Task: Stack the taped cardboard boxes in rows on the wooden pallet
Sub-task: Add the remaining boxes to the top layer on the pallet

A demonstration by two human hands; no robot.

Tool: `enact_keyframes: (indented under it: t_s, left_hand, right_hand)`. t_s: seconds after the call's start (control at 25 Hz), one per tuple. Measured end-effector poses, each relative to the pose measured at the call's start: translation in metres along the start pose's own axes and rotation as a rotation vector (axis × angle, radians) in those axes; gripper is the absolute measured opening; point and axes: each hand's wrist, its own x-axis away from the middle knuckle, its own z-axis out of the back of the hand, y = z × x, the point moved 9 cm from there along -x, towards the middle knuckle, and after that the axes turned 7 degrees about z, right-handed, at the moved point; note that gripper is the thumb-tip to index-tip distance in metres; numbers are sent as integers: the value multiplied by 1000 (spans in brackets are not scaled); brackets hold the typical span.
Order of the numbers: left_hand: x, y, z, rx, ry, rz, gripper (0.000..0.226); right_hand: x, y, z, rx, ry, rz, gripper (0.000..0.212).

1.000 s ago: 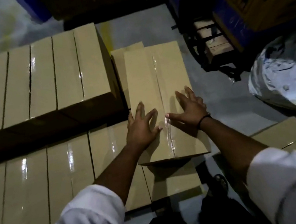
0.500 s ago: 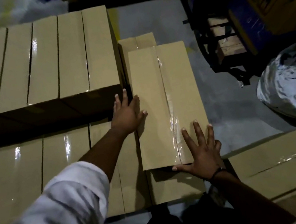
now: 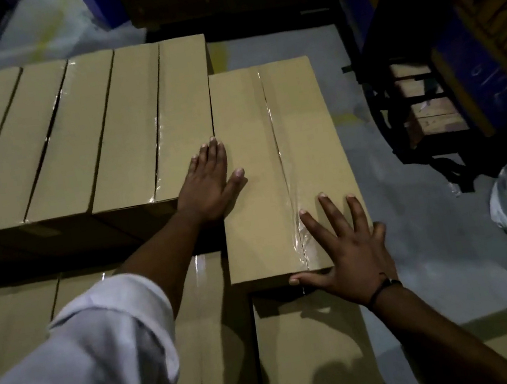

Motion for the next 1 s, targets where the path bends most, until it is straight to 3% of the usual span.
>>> enact_keyframes:
  t_s: [0.44, 0.64, 1.0]
  left_hand:
    - [-3, -5, -4, 21, 60, -6, 84]
    - [-3, -3, -4, -1, 47, -34, 97]
    - [-6, -4, 5, 47, 140, 25, 83]
  right_hand:
    - [-104, 25, 23, 142, 57, -11, 123]
    - [-130, 31, 27, 162, 51, -16, 121]
    - [-157, 35, 33, 155, 60, -24, 123]
